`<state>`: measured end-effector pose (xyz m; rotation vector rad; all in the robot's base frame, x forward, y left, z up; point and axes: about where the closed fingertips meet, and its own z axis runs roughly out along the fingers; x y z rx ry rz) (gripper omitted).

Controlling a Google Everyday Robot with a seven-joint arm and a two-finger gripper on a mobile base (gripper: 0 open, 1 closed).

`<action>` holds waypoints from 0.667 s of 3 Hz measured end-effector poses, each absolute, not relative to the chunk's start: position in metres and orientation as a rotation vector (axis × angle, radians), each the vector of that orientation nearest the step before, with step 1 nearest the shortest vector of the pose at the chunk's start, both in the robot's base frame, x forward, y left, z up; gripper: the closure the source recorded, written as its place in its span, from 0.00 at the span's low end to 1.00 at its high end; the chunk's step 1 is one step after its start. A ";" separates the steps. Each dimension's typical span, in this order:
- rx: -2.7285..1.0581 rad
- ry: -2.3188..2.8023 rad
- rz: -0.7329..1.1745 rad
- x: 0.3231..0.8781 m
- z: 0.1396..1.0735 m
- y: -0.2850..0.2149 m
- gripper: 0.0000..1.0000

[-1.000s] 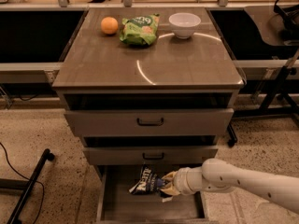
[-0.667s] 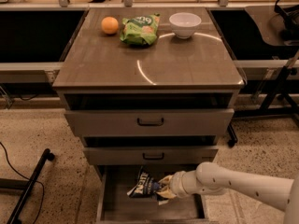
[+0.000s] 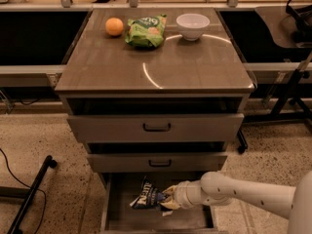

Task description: Place blue chip bag into bottom drawer

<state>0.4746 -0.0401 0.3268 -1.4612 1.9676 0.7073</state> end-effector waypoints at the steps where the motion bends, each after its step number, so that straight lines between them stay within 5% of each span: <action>1: -1.507 1.935 0.720 0.485 0.298 -0.011 1.00; 2: -1.511 1.937 0.737 0.495 0.270 0.017 0.81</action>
Offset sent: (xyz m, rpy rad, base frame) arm 0.0348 0.0876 -0.0904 0.0081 0.0117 0.0531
